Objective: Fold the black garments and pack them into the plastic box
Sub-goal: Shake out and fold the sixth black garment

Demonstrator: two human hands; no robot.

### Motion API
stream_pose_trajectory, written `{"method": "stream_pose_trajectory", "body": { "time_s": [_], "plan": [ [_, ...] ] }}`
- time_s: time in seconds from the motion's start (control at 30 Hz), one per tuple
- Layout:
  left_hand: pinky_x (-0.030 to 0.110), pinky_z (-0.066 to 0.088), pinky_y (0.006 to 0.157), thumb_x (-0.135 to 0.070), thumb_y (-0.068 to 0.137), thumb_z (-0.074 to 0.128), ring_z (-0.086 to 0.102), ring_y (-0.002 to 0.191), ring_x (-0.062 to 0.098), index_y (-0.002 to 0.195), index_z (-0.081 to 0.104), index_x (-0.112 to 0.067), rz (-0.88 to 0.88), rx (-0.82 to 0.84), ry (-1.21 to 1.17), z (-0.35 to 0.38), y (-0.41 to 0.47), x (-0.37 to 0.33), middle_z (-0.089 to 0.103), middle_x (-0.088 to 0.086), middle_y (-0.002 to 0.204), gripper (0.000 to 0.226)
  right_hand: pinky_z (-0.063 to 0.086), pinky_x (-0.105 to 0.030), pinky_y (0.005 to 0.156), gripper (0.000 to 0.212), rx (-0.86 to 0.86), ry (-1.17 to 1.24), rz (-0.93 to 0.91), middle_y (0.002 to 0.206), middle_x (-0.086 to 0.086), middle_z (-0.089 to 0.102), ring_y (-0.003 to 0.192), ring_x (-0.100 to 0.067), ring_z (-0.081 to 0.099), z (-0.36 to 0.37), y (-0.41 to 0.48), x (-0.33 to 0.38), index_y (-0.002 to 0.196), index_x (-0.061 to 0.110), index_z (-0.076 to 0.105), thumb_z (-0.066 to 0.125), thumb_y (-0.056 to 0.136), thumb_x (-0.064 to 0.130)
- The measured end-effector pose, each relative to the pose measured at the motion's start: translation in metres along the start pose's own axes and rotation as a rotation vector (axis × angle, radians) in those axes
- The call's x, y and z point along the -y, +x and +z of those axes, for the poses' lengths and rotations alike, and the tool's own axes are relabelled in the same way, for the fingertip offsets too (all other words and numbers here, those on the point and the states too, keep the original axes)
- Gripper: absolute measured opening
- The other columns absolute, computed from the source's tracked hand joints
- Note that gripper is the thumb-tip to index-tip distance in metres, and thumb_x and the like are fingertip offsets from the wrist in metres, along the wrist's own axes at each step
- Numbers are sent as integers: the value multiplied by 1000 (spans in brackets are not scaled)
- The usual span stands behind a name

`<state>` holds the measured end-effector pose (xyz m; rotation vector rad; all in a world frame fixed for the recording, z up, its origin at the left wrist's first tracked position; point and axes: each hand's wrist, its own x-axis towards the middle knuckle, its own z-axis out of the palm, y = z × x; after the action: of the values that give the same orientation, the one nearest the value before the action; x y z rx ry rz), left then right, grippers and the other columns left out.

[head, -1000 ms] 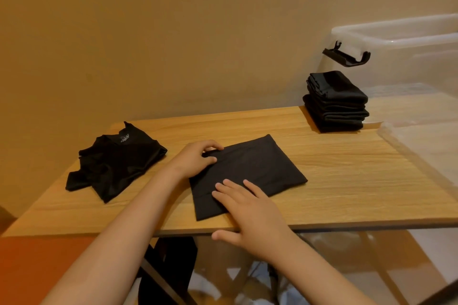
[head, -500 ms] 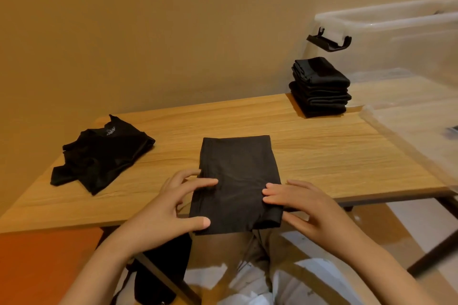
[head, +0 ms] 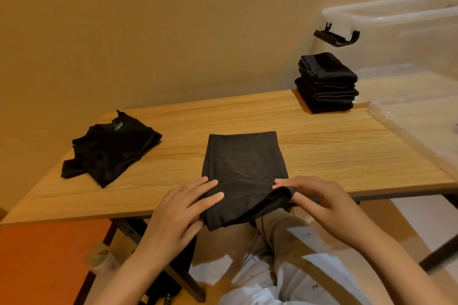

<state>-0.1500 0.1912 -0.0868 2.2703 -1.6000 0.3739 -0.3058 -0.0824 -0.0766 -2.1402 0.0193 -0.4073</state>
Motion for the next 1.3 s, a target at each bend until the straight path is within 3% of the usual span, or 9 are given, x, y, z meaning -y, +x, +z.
{"method": "stream_pose_trajectory", "body": {
  "time_s": [0.17,0.23,0.37,0.43,0.6,0.77,0.93,1.07,1.3],
  "plan": [
    [30,29,111,-15,78,52,41,136,6,122,58,-30,-6,-101,-96,2,4,-11,55,-15,137,47,52,-24,87,27,9,112,-7,101,17,71,100,-2,65,-8,0,9,103,41,69,56,93,20],
    [27,32,107,-18,82,52,47,128,-2,116,62,-31,-55,-164,-188,-1,8,-14,61,-21,126,38,52,-21,84,23,5,167,-10,98,12,72,97,-6,67,-13,3,15,97,38,71,55,91,23],
    [17,46,87,-26,96,51,59,105,-2,107,64,-35,-401,-197,-644,-25,45,-31,66,-22,105,18,53,-19,77,20,-109,255,11,94,3,71,89,-7,66,-22,33,27,98,19,72,53,93,17],
    [12,50,76,-24,100,48,65,96,-1,111,62,-29,-608,-223,-918,-35,73,-29,71,-19,98,18,52,-17,74,17,-183,239,45,93,5,70,88,-4,65,-21,60,31,102,17,68,51,96,16],
    [5,41,46,-39,83,69,64,60,-8,126,43,-23,-901,-71,-983,-38,108,-15,69,-7,87,53,53,-25,74,36,-107,160,411,101,-4,66,91,-13,64,-10,110,18,125,24,50,62,92,31],
    [19,52,61,-28,89,68,69,83,9,130,48,-25,-937,-153,-772,-20,108,-2,73,-2,94,45,53,-23,70,41,-205,52,352,94,0,64,87,-11,64,-4,109,7,124,30,51,68,88,19],
    [12,49,54,-20,95,60,67,75,-4,117,47,-36,-850,-399,-764,-14,107,-8,71,-7,83,30,52,-13,64,41,-335,100,145,105,18,57,89,7,59,-6,105,15,123,36,56,62,91,10],
    [25,54,70,-20,93,64,66,86,9,133,40,-25,-920,-323,-754,-6,112,3,67,-3,94,48,50,-18,64,56,-328,-86,256,96,13,53,78,-6,58,2,117,8,141,32,37,60,94,14],
    [24,51,66,-11,89,68,63,89,10,133,43,-28,-935,-333,-861,-4,117,17,59,-12,93,53,53,-27,69,51,-360,-196,298,81,16,48,75,-7,57,10,123,9,141,24,38,57,95,15]
  ]
}}
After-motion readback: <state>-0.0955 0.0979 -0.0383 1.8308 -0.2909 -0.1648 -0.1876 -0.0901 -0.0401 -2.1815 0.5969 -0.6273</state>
